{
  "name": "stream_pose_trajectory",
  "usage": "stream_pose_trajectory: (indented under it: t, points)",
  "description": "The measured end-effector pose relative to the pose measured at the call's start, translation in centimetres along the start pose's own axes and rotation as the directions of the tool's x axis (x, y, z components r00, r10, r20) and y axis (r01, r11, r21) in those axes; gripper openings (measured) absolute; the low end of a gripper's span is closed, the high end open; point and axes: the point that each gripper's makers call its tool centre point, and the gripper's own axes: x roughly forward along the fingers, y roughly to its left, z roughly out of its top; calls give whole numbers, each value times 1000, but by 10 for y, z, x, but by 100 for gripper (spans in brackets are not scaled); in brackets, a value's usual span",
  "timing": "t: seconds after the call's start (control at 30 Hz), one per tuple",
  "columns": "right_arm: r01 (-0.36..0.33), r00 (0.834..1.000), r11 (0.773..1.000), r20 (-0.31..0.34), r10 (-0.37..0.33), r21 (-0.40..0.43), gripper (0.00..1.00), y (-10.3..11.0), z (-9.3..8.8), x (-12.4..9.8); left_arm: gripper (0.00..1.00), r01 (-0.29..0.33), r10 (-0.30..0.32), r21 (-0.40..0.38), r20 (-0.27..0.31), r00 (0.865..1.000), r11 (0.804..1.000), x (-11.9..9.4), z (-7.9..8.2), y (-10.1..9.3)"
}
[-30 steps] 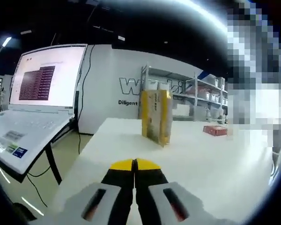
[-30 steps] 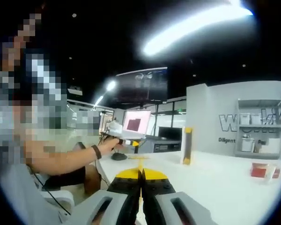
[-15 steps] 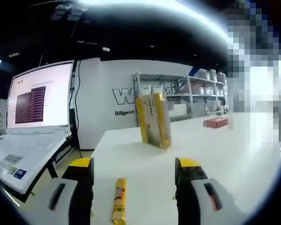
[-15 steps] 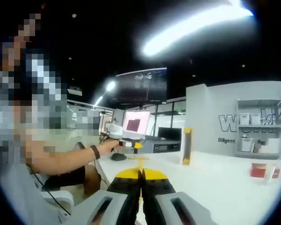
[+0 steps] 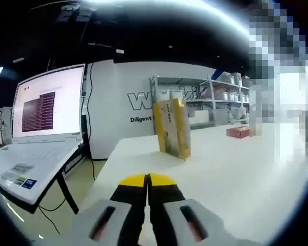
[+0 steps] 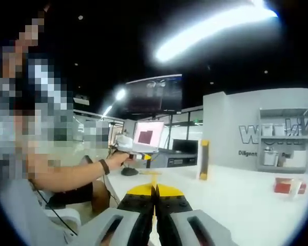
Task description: Tear open the coffee pouch, take out the coffee, and pour the coffee from the pouch into the cup
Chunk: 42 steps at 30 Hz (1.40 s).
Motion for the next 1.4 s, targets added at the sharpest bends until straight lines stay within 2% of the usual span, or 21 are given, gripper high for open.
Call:
stream_pose_trajectory:
  t: [0.03, 0.07, 0.17, 0.27, 0.33, 0.37, 0.4, 0.43, 0.5, 0.63, 0.77, 0.87, 0.9, 0.97, 1.0, 1.03, 1.1, 1.13, 1.17, 1.27, 1.4]
  points:
    - [-1, 1000, 1000, 0, 1, 0, 1, 0, 0, 0, 1, 24, -26, -47, -30, 999, 999, -1, -3, -2]
    - [0, 1000, 1000, 0, 0, 0, 1, 0, 0, 0, 1, 22, -23, -63, -14, 1000, 998, -7, -2, -3]
    - [1, 1000, 1000, 0, -1, -1, 1, 0, 0, 0, 0, 6, -6, -18, -21, 1000, 1000, -4, -1, 2]
    - [2, 1000, 1000, 0, -2, -1, 1, -1, 1, -1, 1, 7, -7, -31, -14, 1000, 999, -8, -1, 1]
    - [3, 1000, 1000, 2, -3, -1, 1, 0, 1, 0, 3, 12, -15, 40, 65, 998, 999, -7, 10, -1]
    - [2, 1000, 1000, 1, -2, 0, 1, 0, 1, 0, 3, 64, -68, 79, 45, 997, 995, -5, 6, -8]
    - [0, 1000, 1000, 1, 0, 0, 1, 1, 1, 1, 5, 44, -46, 76, 29, 999, 996, -2, 2, -5]
    - [-1, 1000, 1000, 0, 1, -1, 1, 1, 1, 1, 20, 16, -24, 143, 54, 998, 990, 2, 3, -2]
    - [-4, 1000, 1000, 0, 4, -2, 1, 2, 1, 2, 49, 32, -37, 107, 39, 999, 994, 6, 0, -6]
    - [-3, 1000, 1000, -1, 3, -3, 1, 2, 0, 2, 79, 66, -73, 121, 55, 996, 990, 14, 1, -15]
    - [2, 1000, 1000, -2, -2, -1, 1, 0, 0, 0, 94, 70, -76, 124, 43, 996, 990, 22, -1, -16]
    - [3, 1000, 1000, -2, -3, -2, 1, 0, 0, 0, 91, 64, -70, 125, 42, 997, 990, 22, 0, -15]
    - [3, 1000, 1000, -2, -3, -2, 1, 0, 0, -1, 79, 62, -68, 125, 41, 997, 990, 22, 0, -15]
    - [4, 1000, 1000, -1, -4, 0, 1, -1, -1, -1, 27, 52, -51, 83, -6, 999, 995, 13, -6, -14]
    - [4, 1000, 1000, -2, -4, 1, 1, -2, -1, -1, 7, 49, -50, 92, 2, 999, 995, 10, -3, -14]
    - [6, 1000, 1000, -2, -6, 1, 1, -2, -1, -1, 4, 46, -46, 94, 1, 999, 994, 8, -3, -14]
    - [7, 1000, 1000, -3, -7, 3, 1, -3, -2, -2, 3, 53, -54, -9, -43, 998, 999, 7, -9, -15]
    - [7, 1000, 1000, -1, -7, 4, 1, -3, -2, -2, 2, 47, -48, -25, -33, 998, 999, 3, -8, -16]
    - [8, 1000, 1000, -2, -8, 4, 1, -3, -2, -3, 1, 26, -27, -31, -22, 999, 999, 0, -5, -13]
    - [8, 1000, 1000, -1, -8, 3, 1, -4, -1, -3, 0, 38, -40, -38, -59, 997, 999, -2, -10, -18]
    - [10, 1000, 1000, 1, -10, 3, 1, -4, 0, -4, 0, 53, -55, -49, -48, 997, 997, -5, -7, -19]
